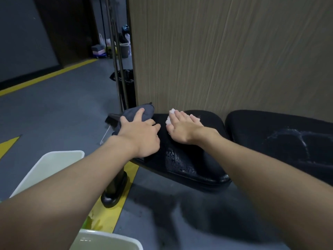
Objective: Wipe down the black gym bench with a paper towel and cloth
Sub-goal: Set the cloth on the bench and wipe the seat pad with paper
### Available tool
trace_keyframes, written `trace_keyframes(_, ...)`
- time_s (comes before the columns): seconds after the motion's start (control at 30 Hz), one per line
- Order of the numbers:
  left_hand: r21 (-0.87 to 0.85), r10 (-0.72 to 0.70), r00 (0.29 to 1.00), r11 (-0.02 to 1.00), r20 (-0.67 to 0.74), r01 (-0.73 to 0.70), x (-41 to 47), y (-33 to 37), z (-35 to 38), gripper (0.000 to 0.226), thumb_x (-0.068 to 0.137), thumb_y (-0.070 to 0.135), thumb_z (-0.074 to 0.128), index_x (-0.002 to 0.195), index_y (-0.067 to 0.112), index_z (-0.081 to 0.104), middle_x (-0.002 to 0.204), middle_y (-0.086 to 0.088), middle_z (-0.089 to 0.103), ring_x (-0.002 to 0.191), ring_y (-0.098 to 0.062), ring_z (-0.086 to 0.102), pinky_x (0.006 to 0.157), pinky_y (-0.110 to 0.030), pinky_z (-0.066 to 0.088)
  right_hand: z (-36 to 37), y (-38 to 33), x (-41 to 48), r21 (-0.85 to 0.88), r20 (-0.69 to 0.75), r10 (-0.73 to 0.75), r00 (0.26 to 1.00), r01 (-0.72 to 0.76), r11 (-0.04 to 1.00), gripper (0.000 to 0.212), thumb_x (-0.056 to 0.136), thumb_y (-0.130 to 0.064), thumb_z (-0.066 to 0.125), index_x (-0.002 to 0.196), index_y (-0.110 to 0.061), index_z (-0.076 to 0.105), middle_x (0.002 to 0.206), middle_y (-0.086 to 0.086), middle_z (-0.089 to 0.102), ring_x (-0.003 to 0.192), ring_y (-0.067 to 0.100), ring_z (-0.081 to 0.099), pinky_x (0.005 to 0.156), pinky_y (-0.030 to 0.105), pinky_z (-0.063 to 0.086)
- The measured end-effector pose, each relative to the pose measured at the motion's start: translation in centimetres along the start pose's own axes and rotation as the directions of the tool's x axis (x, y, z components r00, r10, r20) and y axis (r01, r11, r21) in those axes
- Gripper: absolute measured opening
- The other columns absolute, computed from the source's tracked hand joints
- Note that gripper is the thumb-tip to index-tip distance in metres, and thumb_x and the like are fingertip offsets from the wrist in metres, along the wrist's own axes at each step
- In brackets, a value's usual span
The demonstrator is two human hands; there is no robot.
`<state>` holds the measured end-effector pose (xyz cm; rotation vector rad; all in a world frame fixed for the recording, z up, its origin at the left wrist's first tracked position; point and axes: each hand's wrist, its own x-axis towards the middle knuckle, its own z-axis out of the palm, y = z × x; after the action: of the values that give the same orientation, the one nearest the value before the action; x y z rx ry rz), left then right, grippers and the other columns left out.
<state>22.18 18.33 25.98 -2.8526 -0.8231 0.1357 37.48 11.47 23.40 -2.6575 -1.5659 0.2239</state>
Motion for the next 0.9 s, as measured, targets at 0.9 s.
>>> trace_keyframes(0.9, 0.029, 0.071, 0.983, 0.997, 0.17, -0.077, 0.9, 0.3, -1.1, 0.085, 0.082, 0.084, 0.02, 0.154, 0.04, 0.01, 0.164, 0.006, 0.012, 0.148, -0.037, -0.014, 0.107, -0.074, 0.004, -1.3, 3.9, 3.0, 0.022, 0.013, 0.117, 0.993, -0.118, 0.993, 0.06, 0.102, -0.042, 0.009, 0.157, -0.019, 0.016, 0.165, -0.004, 0.013, 0.152, 0.014, 0.002, 0.12, 0.039, -0.002)
